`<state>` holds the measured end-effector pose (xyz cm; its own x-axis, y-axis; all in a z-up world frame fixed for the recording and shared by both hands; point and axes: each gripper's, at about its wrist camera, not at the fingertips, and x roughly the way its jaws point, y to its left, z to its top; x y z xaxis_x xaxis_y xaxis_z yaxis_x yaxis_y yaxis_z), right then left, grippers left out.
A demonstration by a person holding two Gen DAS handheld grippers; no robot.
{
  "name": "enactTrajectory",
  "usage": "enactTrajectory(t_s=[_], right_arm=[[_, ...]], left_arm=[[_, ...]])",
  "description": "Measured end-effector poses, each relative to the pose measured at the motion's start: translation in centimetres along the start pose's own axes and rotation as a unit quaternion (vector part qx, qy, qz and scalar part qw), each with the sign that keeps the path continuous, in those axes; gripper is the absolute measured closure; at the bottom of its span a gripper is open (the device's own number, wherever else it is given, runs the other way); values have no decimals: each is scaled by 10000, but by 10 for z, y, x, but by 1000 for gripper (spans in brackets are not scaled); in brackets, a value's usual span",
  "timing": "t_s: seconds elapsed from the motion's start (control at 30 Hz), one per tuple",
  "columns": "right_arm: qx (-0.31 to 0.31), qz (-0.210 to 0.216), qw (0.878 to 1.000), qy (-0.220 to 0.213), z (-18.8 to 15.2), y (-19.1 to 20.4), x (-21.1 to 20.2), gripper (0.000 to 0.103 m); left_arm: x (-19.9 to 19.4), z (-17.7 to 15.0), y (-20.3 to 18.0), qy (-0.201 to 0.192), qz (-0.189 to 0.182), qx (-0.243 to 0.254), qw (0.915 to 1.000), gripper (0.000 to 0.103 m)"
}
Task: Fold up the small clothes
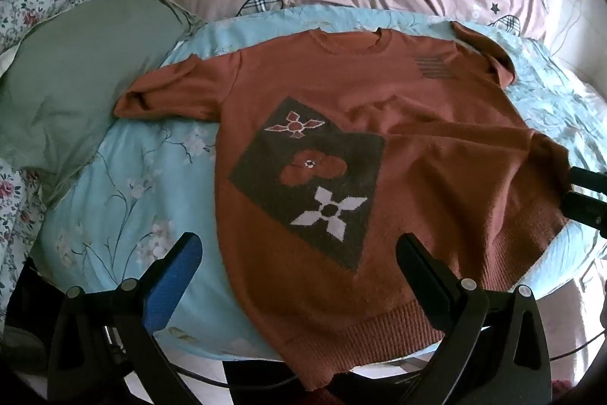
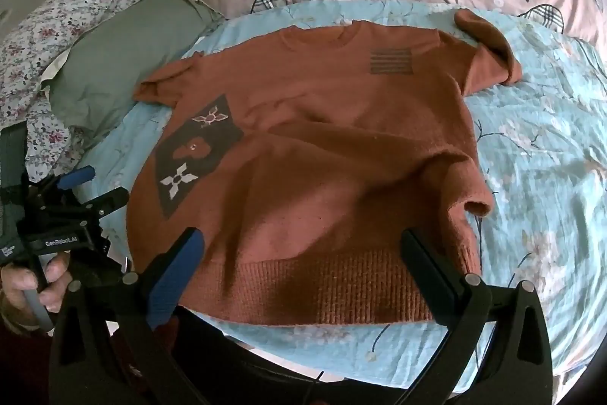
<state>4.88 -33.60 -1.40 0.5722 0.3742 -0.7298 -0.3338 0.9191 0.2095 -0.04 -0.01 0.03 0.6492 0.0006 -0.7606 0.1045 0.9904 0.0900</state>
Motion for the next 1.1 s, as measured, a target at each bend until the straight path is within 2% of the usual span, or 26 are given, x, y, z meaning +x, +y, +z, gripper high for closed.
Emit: enactTrajectory(t_s=[0.77, 0.9, 1.1], right_arm=[[-3, 58, 10000, -14, -1, 8, -1, 0], [69, 173, 9998, -82, -1, 6, 0, 0], [389, 668, 9961, -433, 0, 4, -5, 0]], left_arm=[[1, 1, 7, -58, -25, -49, 10000, 1], [1, 0, 6, -69, -23, -53, 10000, 1], [2, 0, 6, -133, -63, -92, 9998, 1]])
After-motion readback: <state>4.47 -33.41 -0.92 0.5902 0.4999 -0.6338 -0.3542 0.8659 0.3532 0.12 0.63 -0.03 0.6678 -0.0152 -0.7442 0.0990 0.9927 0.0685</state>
